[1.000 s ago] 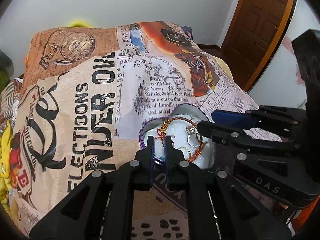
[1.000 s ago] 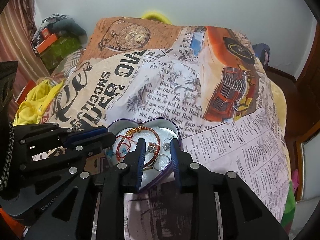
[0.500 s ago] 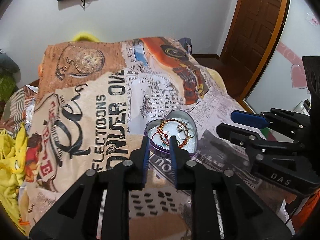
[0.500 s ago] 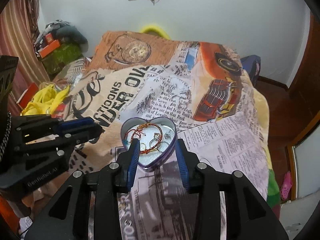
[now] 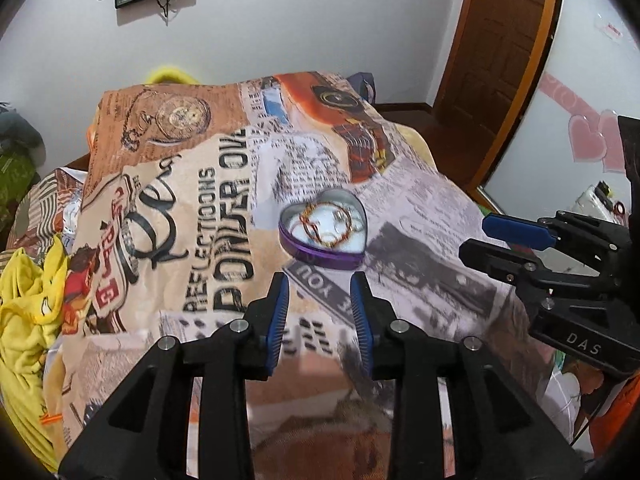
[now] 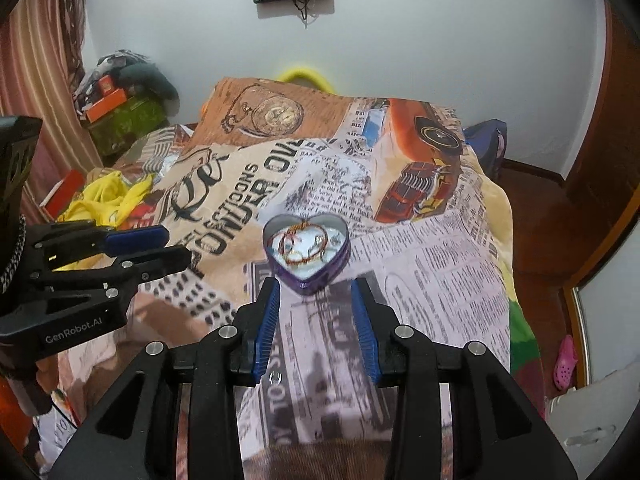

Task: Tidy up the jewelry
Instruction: 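Move both open tools back to the remaining gold ring and earring, then grasp the gold ring with the left tool while the right grasps a silver earring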

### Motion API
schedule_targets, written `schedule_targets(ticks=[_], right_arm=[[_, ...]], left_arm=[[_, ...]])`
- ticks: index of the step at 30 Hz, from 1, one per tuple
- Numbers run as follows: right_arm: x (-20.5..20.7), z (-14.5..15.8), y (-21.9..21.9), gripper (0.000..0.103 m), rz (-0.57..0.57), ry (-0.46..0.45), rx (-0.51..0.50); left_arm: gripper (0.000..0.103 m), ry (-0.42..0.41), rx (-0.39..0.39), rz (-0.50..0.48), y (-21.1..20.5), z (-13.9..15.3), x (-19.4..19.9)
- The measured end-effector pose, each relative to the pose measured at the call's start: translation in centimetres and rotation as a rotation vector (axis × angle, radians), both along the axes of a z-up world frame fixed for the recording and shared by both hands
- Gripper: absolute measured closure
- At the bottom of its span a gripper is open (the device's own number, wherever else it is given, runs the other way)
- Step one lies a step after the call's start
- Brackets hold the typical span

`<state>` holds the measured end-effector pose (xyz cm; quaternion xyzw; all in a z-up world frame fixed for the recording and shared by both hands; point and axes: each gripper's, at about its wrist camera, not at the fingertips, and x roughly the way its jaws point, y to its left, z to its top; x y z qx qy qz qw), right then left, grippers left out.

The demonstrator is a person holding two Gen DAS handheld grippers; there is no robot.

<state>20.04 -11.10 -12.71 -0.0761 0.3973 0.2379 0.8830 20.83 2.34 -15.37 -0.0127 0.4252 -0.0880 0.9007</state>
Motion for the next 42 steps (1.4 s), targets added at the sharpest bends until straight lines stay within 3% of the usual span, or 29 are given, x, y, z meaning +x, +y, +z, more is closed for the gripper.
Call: schedule_targets(ticks=[10, 19, 24, 25, 27, 28, 40, 42], right_arm=[[-1.3, -5.8, 0.8, 0.070, 0.032, 0.128, -0.039], [-1.4, -9.1, 1.6, 0.070, 0.058, 0.190, -0.053], [-2.0, -9.5, 2.2, 0.071, 0.077, 0.150, -0.066], [-2.1, -9.6, 2.3, 0.074, 0.090, 0.149, -0.064], [-2.3, -9.7, 2.4, 0.092, 0.101, 0.146, -0.066], [-2.2, -9.7, 2.4, 0.093, 0.102, 0.143, -0.069], [-1.2, -9.0, -0.2, 0.094, 0.036, 0.131, -0.013], [-0.8, -8.8, -0.9, 0.094, 0.020, 0.134, -0.005]], left_arm=[[0.072, 0.113, -0.008, -0.037, -1.4, -4.7, -1.7], [0.072, 0.148, -0.033, -0.051, -1.6, -7.0, -1.9], [0.072, 0.147, -0.038, -0.063, -1.7, -7.5, -1.4], [0.072, 0.148, -0.040, -0.065, -1.7, -7.7, -1.3], [0.072, 0.151, -0.045, -0.066, -1.7, -7.9, -1.1], [0.072, 0.153, -0.046, -0.068, -1.7, -8.1, -0.9], [0.072, 0.194, -0.031, -0.104, -3.5, -9.1, 1.0], [0.068, 0.198, -0.026, -0.110, -4.0, -9.4, 1.3]])
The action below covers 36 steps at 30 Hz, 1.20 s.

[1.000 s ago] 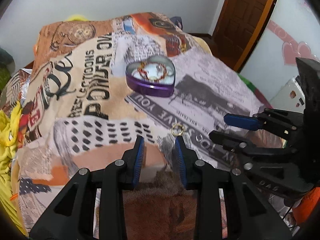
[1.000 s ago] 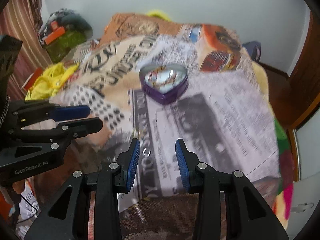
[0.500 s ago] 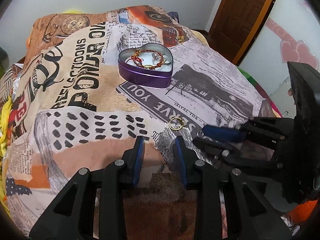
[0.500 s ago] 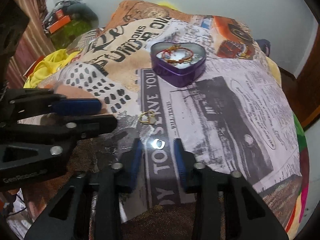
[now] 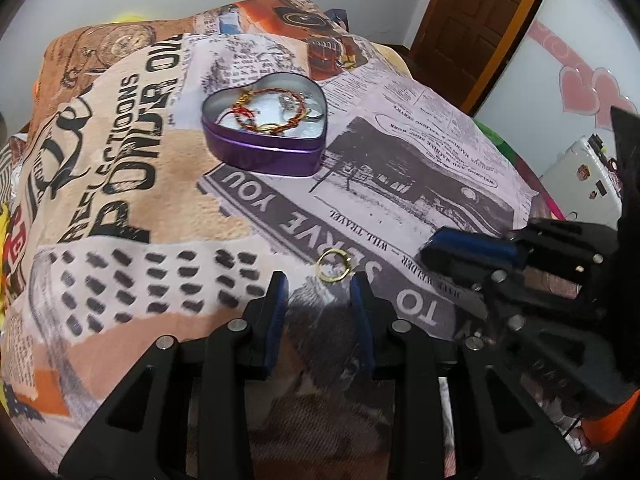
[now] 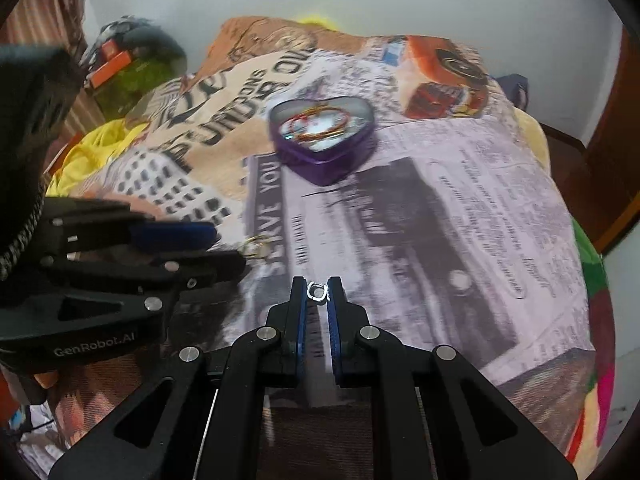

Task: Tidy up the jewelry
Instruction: 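Grasp the gold ring with the left tool while the right grasps a silver earring, then carry the gold ring and earring over the heart tin with both tools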

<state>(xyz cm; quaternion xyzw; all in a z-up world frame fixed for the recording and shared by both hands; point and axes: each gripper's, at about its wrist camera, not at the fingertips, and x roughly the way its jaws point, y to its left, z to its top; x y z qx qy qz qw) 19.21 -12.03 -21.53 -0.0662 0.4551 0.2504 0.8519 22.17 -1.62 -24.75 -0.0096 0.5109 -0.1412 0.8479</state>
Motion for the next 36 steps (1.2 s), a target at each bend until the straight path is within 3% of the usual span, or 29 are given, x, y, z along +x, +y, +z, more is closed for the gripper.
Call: schedule_targets(ticks=[2, 8, 13, 23, 36], right_arm=[[0.2, 0.1, -0.5, 0.094, -0.013, 0.002, 0.006], [0.5, 0.2, -1.0, 0.094, -0.033, 0.000, 0.016], [0.5, 0.5, -1.0, 0.094, -0.034, 0.001, 0.025], [0.2, 2.5, -1.0, 0.094, -0.041, -0.040, 0.027], [0.5, 6.4, -0.5, 0.094, -0.051, -0.125, 0.050]], left_arm=[[0.064, 0.000, 0.003, -0.007, -0.4, -0.2, 0.4], [0.064, -0.004, -0.005, 0.000, -0.7, -0.5, 1.2], [0.083, -0.019, -0.003, 0.024, -0.4, -0.6, 1.0], [0.083, -0.038, 0.014, 0.036, -0.3, 0.0, 0.3], [0.083, -0.177, 0.023, 0.071, 1.5, 5.4, -1.0]])
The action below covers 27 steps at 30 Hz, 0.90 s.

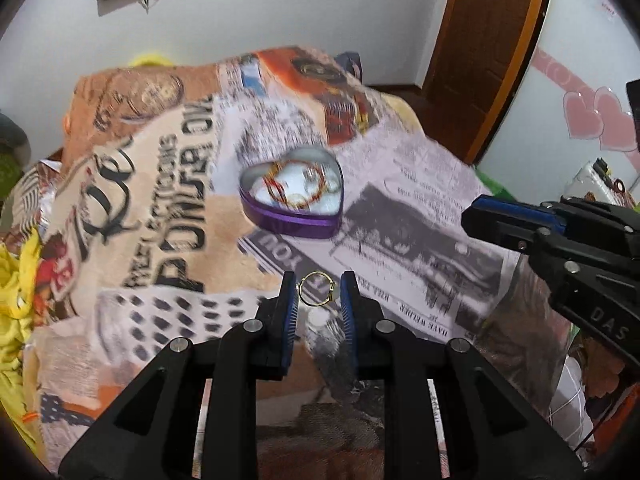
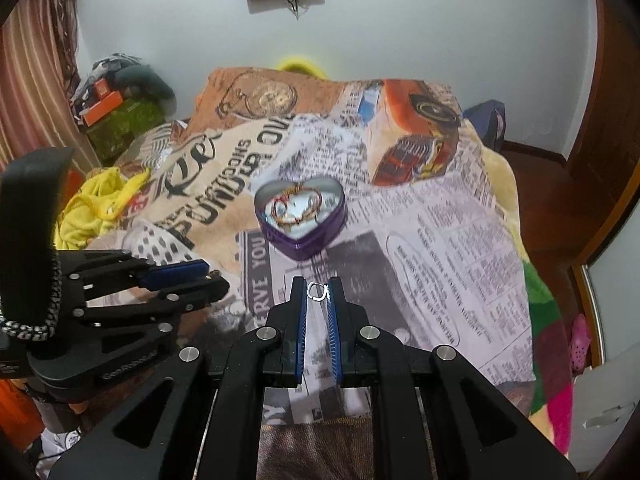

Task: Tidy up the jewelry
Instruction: 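Carry the gold ring and earring over the heart tin with both tools, then lower both tools into the tin and open them to release the pieces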

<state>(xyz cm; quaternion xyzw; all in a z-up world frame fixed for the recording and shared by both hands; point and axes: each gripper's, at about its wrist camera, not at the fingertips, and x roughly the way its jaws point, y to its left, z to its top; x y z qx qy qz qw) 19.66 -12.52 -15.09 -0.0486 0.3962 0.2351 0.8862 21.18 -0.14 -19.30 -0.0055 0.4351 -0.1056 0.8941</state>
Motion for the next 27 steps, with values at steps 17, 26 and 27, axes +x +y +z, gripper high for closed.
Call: schedule_targets(ticks=[17, 26, 27], right_arm=[[2.8, 2.2, 2.1, 0.094, 0.024, -0.084, 0.034], [5.7, 0.7, 3.1, 0.094, 0.029, -0.052, 0.042], [6.0, 0.4, 3.3, 0.094, 0.032, -0.045, 0.041]], left_arm=[[0.083, -0.081, -0.043, 0.034, 2.3, 2.8, 2.8], [0.083, -0.074, -0.050, 0.053, 3.3, 1.9, 5.9], [0.083, -0.073, -0.049, 0.053, 3.4, 1.8, 6.1]])
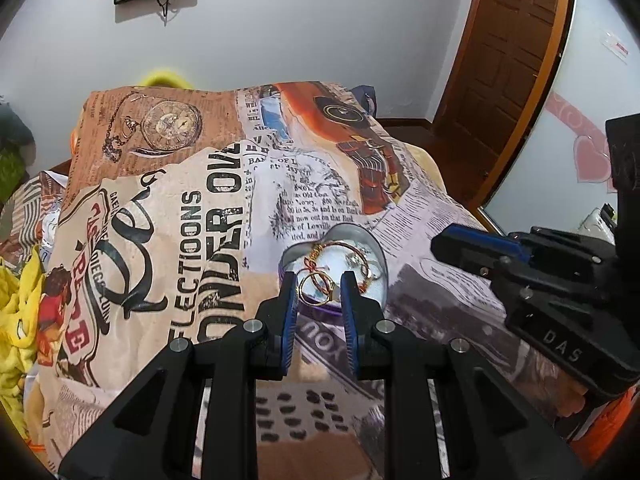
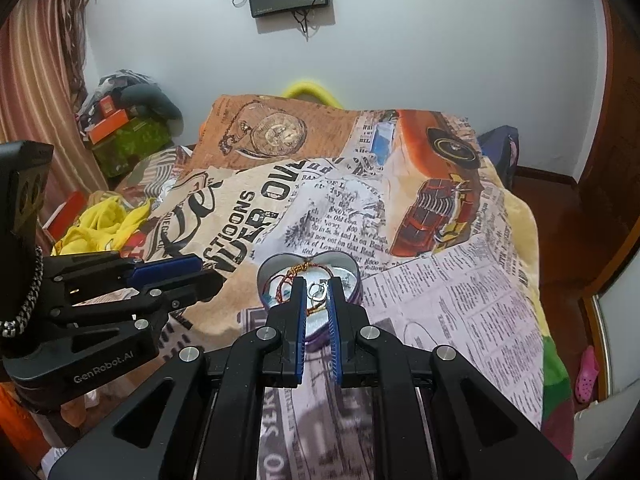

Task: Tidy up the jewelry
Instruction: 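Lower both tools into the tin and open them to release the pieces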

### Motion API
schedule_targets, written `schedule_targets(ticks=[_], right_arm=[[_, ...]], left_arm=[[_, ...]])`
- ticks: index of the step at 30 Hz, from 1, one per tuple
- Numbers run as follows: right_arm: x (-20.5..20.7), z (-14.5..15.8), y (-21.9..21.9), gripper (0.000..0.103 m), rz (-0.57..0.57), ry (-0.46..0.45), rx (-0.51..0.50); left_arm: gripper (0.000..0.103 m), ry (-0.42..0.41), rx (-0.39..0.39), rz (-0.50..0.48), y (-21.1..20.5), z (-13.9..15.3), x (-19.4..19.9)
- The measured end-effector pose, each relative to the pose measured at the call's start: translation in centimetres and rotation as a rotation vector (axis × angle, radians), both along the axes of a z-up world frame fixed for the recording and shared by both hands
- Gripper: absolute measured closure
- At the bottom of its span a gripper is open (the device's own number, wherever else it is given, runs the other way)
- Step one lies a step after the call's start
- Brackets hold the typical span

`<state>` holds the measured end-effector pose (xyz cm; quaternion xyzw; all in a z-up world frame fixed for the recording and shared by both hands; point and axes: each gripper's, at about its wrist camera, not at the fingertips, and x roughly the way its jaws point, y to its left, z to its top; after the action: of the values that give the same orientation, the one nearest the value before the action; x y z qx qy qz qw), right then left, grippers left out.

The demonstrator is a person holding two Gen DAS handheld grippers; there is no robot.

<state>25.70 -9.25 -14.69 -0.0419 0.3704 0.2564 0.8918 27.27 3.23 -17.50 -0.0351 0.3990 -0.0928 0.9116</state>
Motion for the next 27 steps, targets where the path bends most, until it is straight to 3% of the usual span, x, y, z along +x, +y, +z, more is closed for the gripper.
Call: schedule_targets(ticks=[12, 27], right_arm=[[2.4, -2.9, 1.6, 0.094, 0.045, 0.074, -0.034], [4.2, -5.1, 2.3, 0.094, 0.049, 0.139, -0.050]], left_arm=[[0.083, 0.024, -0.034, -0.025, -0.1, -1.2, 3.4], [0.083, 0.112, -0.093, -0.038, 0.5, -3.7, 6.1]])
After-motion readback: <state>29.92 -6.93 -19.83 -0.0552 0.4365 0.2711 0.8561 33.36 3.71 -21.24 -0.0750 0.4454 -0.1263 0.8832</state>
